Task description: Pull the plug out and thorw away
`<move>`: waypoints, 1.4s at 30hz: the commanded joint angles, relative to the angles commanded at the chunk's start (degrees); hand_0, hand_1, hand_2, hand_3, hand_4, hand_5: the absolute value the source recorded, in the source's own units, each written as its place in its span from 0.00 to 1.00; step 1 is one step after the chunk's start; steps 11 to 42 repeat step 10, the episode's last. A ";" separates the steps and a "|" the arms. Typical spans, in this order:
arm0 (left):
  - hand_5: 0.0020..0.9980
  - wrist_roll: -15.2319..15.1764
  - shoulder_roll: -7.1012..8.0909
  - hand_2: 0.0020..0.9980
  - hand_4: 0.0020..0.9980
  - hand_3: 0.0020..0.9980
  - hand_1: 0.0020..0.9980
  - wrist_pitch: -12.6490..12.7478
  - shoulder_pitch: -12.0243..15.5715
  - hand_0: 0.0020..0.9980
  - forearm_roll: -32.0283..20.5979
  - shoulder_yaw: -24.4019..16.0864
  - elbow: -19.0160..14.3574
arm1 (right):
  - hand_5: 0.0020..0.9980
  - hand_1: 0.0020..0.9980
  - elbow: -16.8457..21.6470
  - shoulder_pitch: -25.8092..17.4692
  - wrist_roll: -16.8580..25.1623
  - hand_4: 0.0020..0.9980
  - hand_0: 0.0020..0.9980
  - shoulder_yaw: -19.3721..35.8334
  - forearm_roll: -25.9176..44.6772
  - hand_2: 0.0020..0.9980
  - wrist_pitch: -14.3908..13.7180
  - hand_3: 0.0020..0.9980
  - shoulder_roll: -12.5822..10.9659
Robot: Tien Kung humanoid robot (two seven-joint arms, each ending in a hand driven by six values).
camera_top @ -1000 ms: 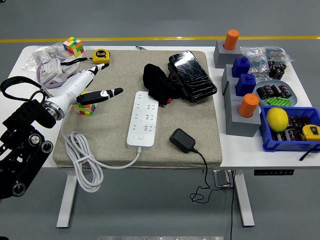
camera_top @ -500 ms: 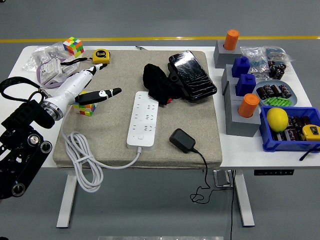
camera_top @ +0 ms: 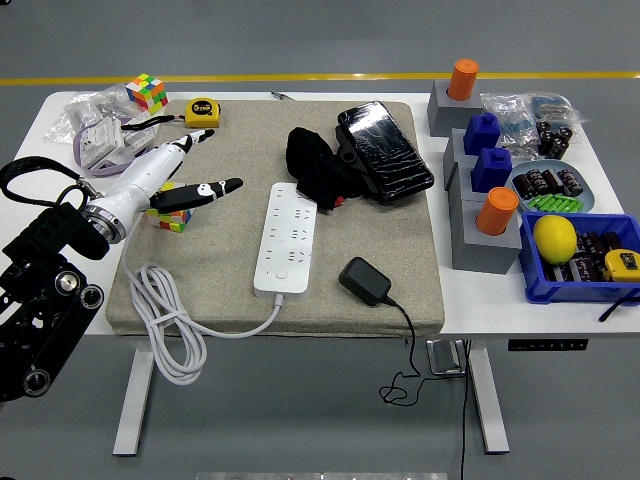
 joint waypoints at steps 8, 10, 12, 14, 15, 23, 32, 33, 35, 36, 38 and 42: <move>0.93 0.02 0.15 1.00 1.00 1.00 1.00 0.00 0.37 1.00 0.11 -0.28 -0.12 | 0.48 0.66 0.15 0.17 -0.09 1.00 0.57 -0.17 0.19 0.67 -0.34 0.59 -0.14; 0.93 0.03 0.15 1.00 1.00 1.00 1.00 0.04 0.39 1.00 0.11 -0.33 -0.18 | 0.48 0.66 0.12 0.14 -0.12 1.00 0.57 -0.22 0.19 0.67 -0.31 0.59 -0.12; 0.93 0.03 0.15 1.00 1.00 1.00 1.00 0.04 0.39 1.00 0.11 -0.33 -0.18 | 0.48 0.66 0.12 0.14 -0.12 1.00 0.57 -0.22 0.19 0.67 -0.31 0.59 -0.12; 0.93 0.03 0.15 1.00 1.00 1.00 1.00 0.04 0.39 1.00 0.11 -0.33 -0.18 | 0.48 0.66 0.12 0.14 -0.12 1.00 0.57 -0.22 0.19 0.67 -0.31 0.59 -0.12; 0.93 0.03 0.15 1.00 1.00 1.00 1.00 0.04 0.39 1.00 0.11 -0.33 -0.18 | 0.48 0.66 0.12 0.14 -0.12 1.00 0.57 -0.22 0.19 0.67 -0.31 0.59 -0.12; 0.93 0.03 0.15 1.00 1.00 1.00 1.00 0.04 0.39 1.00 0.11 -0.33 -0.18 | 0.48 0.66 0.12 0.14 -0.12 1.00 0.57 -0.22 0.19 0.67 -0.31 0.59 -0.12; 0.93 0.03 0.15 1.00 1.00 1.00 1.00 0.04 0.39 1.00 0.11 -0.33 -0.18 | 0.48 0.66 0.12 0.14 -0.12 1.00 0.57 -0.22 0.19 0.67 -0.31 0.59 -0.12; 0.93 0.03 0.15 1.00 1.00 1.00 1.00 0.04 0.39 1.00 0.11 -0.33 -0.18 | 0.48 0.66 0.12 0.14 -0.12 1.00 0.57 -0.22 0.19 0.67 -0.31 0.59 -0.12; 0.93 0.03 0.15 1.00 1.00 1.00 1.00 0.04 0.39 1.00 0.11 -0.33 -0.18 | 0.48 0.66 0.12 0.14 -0.12 1.00 0.57 -0.22 0.19 0.67 -0.31 0.59 -0.12; 0.93 0.03 0.15 1.00 1.00 1.00 1.00 0.04 0.39 1.00 0.11 -0.33 -0.18 | 0.48 0.66 0.12 0.14 -0.12 1.00 0.57 -0.22 0.19 0.67 -0.31 0.59 -0.12; 0.93 0.03 0.15 1.00 1.00 1.00 1.00 0.04 0.39 1.00 0.11 -0.33 -0.18 | 0.48 0.66 0.12 0.14 -0.12 1.00 0.57 -0.22 0.19 0.67 -0.31 0.59 -0.12; 0.93 0.03 0.15 1.00 1.00 1.00 1.00 0.04 0.39 1.00 0.11 -0.33 -0.18 | 0.48 0.66 0.12 0.14 -0.12 1.00 0.57 -0.22 0.19 0.67 -0.31 0.59 -0.12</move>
